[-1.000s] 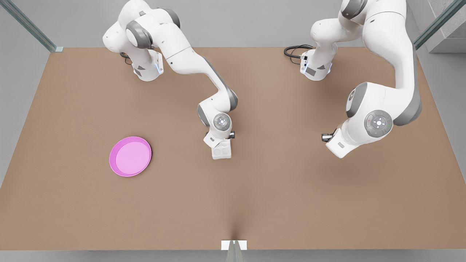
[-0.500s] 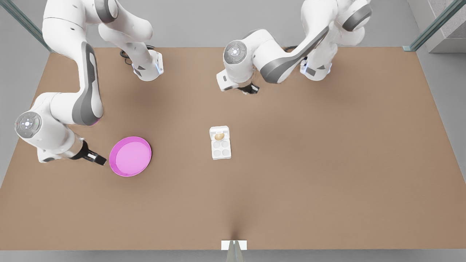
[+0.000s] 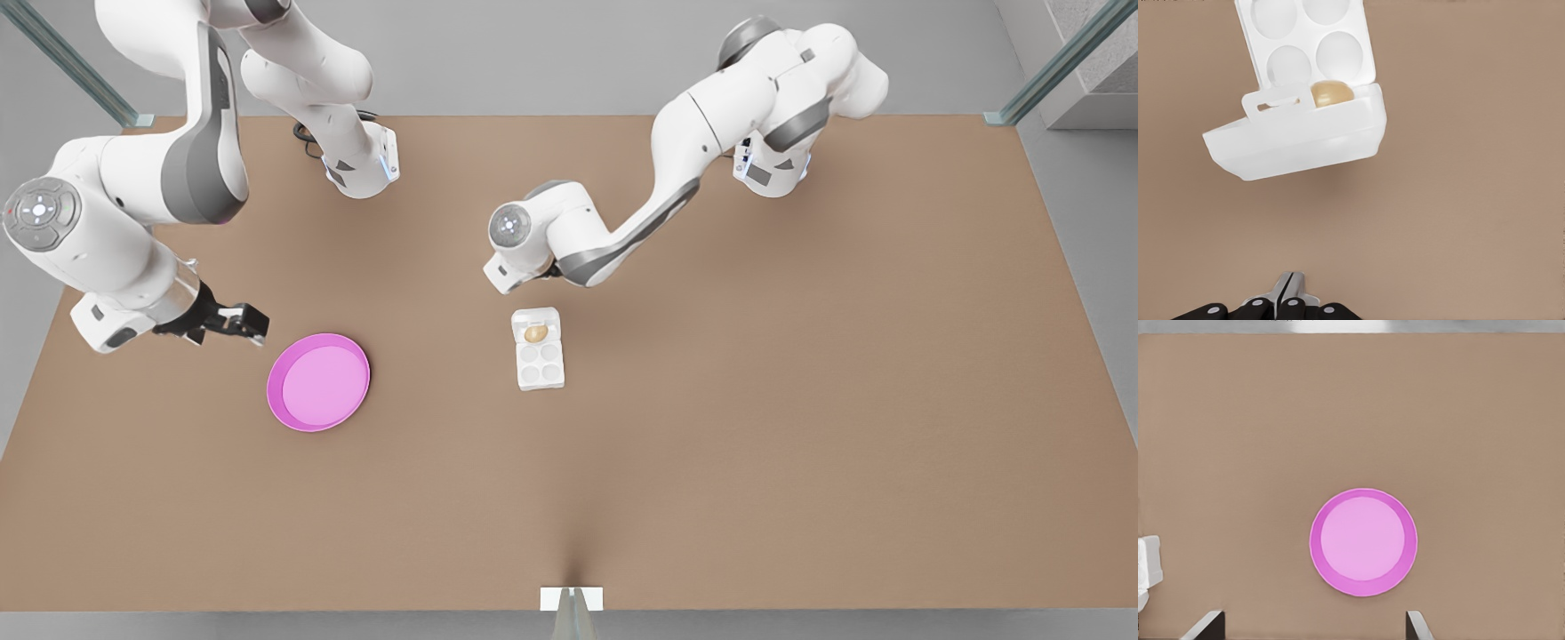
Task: Pack egg into the box and close the box lid
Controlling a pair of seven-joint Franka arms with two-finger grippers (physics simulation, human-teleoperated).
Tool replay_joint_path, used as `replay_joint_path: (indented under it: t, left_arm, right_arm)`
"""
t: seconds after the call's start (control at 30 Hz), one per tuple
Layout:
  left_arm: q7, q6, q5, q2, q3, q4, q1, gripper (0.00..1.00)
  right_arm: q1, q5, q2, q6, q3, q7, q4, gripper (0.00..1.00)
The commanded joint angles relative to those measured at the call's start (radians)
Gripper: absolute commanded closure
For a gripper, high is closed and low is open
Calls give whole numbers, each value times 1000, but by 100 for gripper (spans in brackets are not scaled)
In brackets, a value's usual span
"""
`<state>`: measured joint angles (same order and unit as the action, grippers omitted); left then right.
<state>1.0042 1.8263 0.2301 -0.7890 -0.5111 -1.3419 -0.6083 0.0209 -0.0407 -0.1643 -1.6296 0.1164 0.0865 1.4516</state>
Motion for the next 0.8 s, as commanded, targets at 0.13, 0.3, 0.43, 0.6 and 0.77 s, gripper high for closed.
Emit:
replay_joint_path:
  t: [0.13, 0.3, 0.43, 0.6, 0.77]
  left_arm:
    - [337, 64, 49, -19, 0, 7, 7, 79]
    - [301, 65, 51, -61, 55, 67, 2, 79]
    - [275, 64, 49, -93, 72, 173, 2, 79]
    - [241, 67, 48, -95, 86, 231, 44, 79]
    - [241, 133, 49, -144, 106, 231, 35, 79]
  right_arm:
    - [10, -4, 2, -10, 14, -192, 7, 0]
    - [-1, -5, -3, -21, 16, -191, 9, 0]
    - [-3, -5, -3, -19, 16, -191, 10, 0]
    - [-1, -4, -6, -27, 16, -191, 10, 0]
    - [-3, -4, -9, -26, 16, -189, 12, 0]
